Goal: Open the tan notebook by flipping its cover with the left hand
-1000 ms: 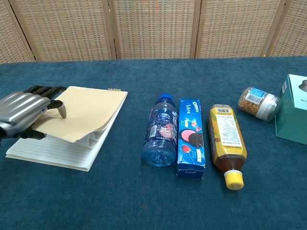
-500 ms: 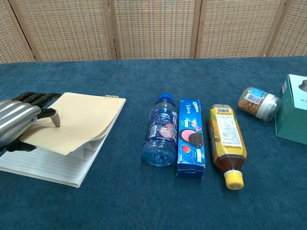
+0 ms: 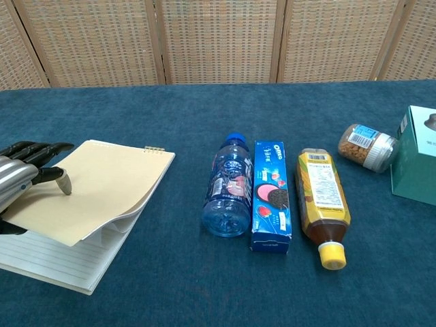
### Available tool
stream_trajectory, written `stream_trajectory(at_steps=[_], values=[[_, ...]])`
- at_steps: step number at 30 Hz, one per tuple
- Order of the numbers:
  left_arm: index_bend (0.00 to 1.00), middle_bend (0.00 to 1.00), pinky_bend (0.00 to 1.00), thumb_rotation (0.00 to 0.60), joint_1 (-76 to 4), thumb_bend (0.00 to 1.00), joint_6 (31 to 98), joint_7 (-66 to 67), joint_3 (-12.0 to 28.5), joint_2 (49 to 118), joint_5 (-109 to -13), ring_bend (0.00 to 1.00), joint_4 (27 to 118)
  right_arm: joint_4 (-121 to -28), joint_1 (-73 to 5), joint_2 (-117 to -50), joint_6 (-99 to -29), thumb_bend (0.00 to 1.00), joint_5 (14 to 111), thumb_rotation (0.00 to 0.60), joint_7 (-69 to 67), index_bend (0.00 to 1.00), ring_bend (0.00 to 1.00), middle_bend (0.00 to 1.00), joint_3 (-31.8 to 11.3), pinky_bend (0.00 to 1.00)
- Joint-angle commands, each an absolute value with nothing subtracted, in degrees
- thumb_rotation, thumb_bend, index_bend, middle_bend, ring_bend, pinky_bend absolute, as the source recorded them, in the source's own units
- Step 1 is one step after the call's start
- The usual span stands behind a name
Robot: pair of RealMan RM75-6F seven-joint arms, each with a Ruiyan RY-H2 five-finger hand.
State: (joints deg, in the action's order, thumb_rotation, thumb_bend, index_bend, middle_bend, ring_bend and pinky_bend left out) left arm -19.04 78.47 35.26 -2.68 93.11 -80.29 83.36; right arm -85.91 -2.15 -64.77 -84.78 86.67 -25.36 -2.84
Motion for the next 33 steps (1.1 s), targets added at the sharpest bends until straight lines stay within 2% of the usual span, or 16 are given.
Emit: stream_trajectory(at_steps=[1, 33], values=[[0.81, 0.0, 0.0, 0.6, -18.02, 0.68, 79.16, 35.64, -3.68, 92.43, -81.09, 0.0, 84.46, -85.99, -2.16, -64.75, -84.74, 0.05, 86.63, 0.6, -25.35, 0.01, 0.0, 0.0, -2.86, 0.0], [0.81, 0.0, 0.0, 0.6, -8.36, 0.68, 86.6, 33.67, -11.02, 87.55, -90.81, 0.0, 88.68, -87.08, -2.2, -64.44, -84.67, 0.05, 86.47, 0.6, -25.04, 0.01, 0.0, 0.0, -3.04, 0.0]])
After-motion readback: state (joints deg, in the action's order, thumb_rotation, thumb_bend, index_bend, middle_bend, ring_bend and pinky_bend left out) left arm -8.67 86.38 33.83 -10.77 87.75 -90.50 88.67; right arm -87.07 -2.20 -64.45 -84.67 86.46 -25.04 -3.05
